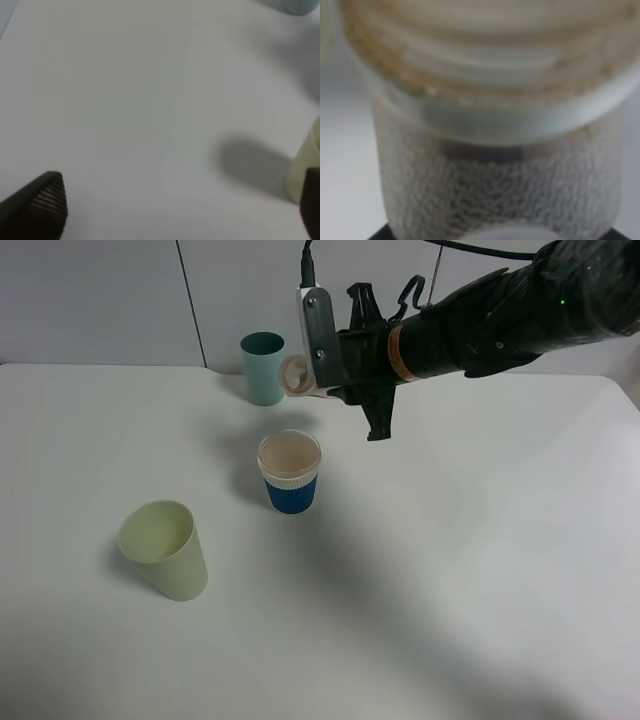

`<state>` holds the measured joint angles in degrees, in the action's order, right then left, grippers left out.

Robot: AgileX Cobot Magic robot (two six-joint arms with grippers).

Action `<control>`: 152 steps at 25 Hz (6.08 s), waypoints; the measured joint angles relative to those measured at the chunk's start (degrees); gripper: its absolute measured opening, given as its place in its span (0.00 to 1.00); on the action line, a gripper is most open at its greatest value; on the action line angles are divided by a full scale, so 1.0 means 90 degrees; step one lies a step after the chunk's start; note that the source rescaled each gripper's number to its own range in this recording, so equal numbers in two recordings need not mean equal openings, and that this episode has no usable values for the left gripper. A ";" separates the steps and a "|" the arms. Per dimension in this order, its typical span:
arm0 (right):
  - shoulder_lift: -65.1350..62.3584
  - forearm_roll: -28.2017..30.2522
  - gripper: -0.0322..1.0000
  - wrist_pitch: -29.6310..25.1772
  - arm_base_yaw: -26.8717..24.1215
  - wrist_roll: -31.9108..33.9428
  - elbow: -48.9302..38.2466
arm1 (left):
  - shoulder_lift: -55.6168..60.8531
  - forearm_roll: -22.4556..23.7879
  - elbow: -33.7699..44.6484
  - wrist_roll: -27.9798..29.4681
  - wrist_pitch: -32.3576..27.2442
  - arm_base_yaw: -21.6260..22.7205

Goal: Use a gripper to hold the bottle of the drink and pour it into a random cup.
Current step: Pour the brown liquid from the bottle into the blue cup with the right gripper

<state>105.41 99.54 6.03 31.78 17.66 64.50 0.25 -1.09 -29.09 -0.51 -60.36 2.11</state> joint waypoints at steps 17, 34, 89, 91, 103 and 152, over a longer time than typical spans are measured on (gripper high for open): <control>0.0000 0.0000 0.03 -0.0439 0.0014 -0.0956 0.0000 | 0.0000 0.0000 0.0000 0.0000 0.0000 0.0000; 0.0000 0.0000 0.03 -0.1769 0.0615 -0.1234 0.0000 | 0.0000 0.0000 0.0000 0.0000 0.0000 0.0000; 0.0000 -0.0023 0.03 -0.2636 0.1031 -0.2638 0.0000 | 0.0000 0.0006 0.0000 0.0000 0.0000 0.0000; 0.0000 -0.0023 0.03 -0.2643 0.1039 -0.2638 0.0000 | 0.0000 0.0006 0.0000 0.0000 0.0000 0.0000; 0.0000 -0.0023 0.03 -0.2700 0.1127 -0.2639 0.0000 | 0.0000 0.0006 0.0000 0.0000 0.0000 0.0000; 0.0000 -0.0023 0.03 -0.2814 0.1199 -0.3796 0.0000 | 0.0000 -0.0006 0.0000 0.0000 0.0000 0.0000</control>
<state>105.41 99.33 -19.30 42.57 -16.50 64.50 0.25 -1.15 -29.09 -0.51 -60.36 2.11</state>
